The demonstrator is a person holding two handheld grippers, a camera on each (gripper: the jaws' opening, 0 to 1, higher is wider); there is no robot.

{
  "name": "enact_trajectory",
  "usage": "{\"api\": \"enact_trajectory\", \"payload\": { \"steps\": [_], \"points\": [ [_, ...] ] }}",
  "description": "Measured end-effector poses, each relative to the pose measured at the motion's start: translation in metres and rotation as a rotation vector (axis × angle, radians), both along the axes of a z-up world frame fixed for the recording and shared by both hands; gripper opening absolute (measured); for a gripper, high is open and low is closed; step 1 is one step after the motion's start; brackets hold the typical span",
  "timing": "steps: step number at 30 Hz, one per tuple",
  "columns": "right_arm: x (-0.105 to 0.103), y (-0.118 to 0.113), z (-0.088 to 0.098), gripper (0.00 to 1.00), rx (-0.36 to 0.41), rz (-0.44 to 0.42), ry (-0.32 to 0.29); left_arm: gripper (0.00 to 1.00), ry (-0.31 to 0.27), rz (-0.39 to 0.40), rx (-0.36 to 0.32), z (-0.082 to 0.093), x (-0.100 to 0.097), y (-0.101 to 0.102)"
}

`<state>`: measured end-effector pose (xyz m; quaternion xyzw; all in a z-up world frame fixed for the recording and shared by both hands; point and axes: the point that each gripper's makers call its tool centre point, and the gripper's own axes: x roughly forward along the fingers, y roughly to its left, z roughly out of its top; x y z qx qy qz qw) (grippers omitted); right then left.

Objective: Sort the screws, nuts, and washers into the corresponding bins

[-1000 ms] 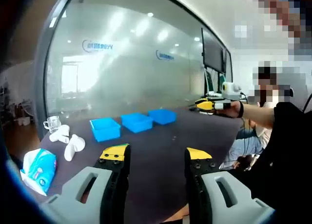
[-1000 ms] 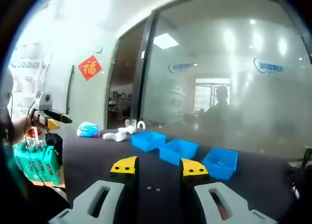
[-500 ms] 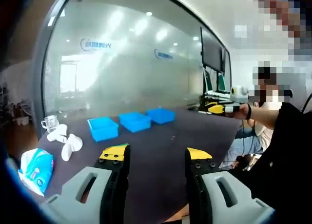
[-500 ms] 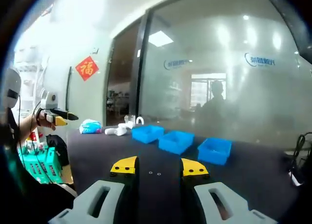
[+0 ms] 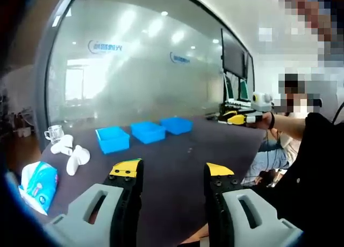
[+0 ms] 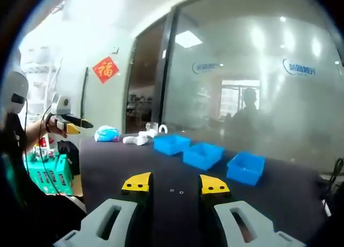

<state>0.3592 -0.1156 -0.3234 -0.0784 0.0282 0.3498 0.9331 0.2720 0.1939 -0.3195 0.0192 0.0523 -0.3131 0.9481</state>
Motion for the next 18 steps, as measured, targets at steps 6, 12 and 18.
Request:
{"api": "enact_trajectory", "payload": {
  "steps": [6,12,18],
  "points": [
    [0.001,0.005,-0.007,0.29,0.005,0.04,0.074,0.44,-0.001,0.0,0.0,0.0,0.0,0.001],
    [0.005,0.007,-0.019,0.28,-0.067,0.093,0.161,0.44,0.001,-0.003,-0.002,-0.001,0.0,0.001],
    [0.011,0.016,-0.022,0.27,-0.141,0.159,0.212,0.44,0.007,-0.01,0.003,-0.003,-0.003,-0.001]
  ]
}}
